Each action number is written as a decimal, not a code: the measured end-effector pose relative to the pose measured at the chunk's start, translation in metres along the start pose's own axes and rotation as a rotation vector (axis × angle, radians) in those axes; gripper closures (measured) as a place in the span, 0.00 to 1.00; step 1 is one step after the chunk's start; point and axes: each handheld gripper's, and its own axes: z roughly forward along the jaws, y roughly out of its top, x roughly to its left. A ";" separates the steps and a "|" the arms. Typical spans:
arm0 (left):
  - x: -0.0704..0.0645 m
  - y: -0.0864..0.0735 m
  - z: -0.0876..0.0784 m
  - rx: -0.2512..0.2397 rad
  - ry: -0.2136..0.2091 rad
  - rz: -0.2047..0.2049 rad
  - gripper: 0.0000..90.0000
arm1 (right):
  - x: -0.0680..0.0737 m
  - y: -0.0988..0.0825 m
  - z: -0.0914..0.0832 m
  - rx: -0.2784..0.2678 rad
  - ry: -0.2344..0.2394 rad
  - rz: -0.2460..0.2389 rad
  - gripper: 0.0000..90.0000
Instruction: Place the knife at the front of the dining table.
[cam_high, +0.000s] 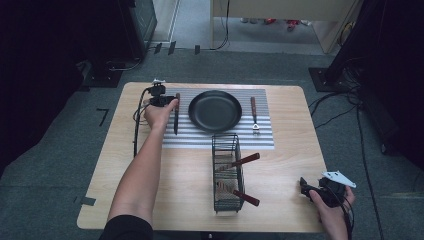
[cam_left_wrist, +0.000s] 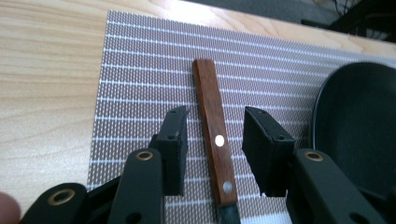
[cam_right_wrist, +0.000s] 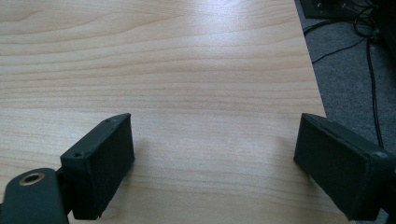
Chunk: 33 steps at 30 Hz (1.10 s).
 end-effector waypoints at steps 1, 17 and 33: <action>0.000 -0.001 0.001 0.012 -0.011 0.000 0.70 | 0.000 0.000 0.000 0.000 0.000 0.000 0.13; -0.008 -0.007 0.016 0.051 0.024 -0.031 0.86 | 0.000 0.000 0.000 0.000 0.000 0.000 0.13; -0.001 -0.008 0.011 0.044 0.058 -0.106 0.86 | 0.000 0.000 0.000 0.000 0.000 0.000 0.13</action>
